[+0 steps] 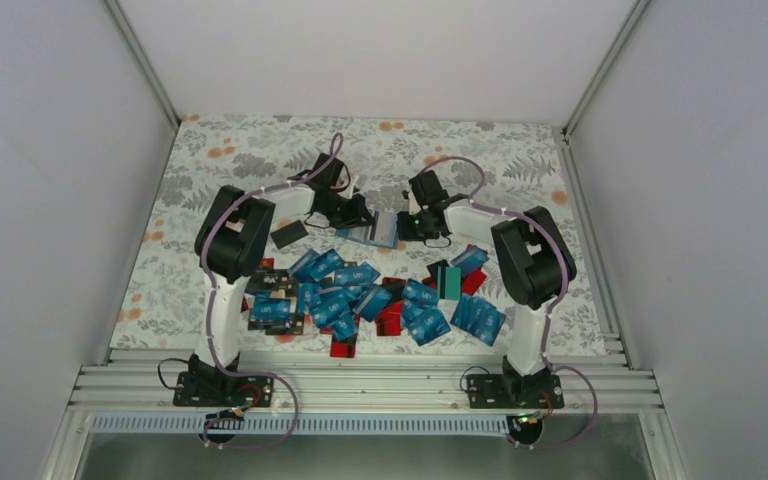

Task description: Put the credit cards into the card holder

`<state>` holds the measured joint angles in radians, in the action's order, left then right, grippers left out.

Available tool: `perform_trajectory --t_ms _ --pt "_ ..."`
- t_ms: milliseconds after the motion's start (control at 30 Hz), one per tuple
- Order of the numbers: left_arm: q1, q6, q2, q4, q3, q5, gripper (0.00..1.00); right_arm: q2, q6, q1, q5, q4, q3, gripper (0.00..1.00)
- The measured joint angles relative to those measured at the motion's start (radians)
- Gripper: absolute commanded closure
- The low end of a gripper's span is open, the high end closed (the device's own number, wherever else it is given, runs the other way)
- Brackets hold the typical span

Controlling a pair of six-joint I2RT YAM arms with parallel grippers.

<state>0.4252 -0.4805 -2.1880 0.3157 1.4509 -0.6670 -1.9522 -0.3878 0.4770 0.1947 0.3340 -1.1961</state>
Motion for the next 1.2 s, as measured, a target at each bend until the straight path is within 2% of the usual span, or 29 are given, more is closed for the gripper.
perform_trajectory --t_ms 533,867,1100,1200 --pt "0.011 -0.013 -0.003 0.0 0.006 0.017 0.96 -0.001 0.001 0.0 0.002 0.0 -0.001 0.94" --pt "0.031 -0.005 0.036 0.026 -0.012 0.105 0.77 -0.008 0.006 -0.003 0.0 -0.005 -0.009 0.94" --pt "0.033 -0.006 0.078 0.039 -0.044 0.127 0.54 -0.03 0.01 -0.007 -0.001 -0.006 -0.039 0.93" --pt "0.033 -0.004 0.086 0.051 -0.047 0.143 0.48 -0.03 0.013 -0.007 -0.001 -0.005 -0.041 0.92"
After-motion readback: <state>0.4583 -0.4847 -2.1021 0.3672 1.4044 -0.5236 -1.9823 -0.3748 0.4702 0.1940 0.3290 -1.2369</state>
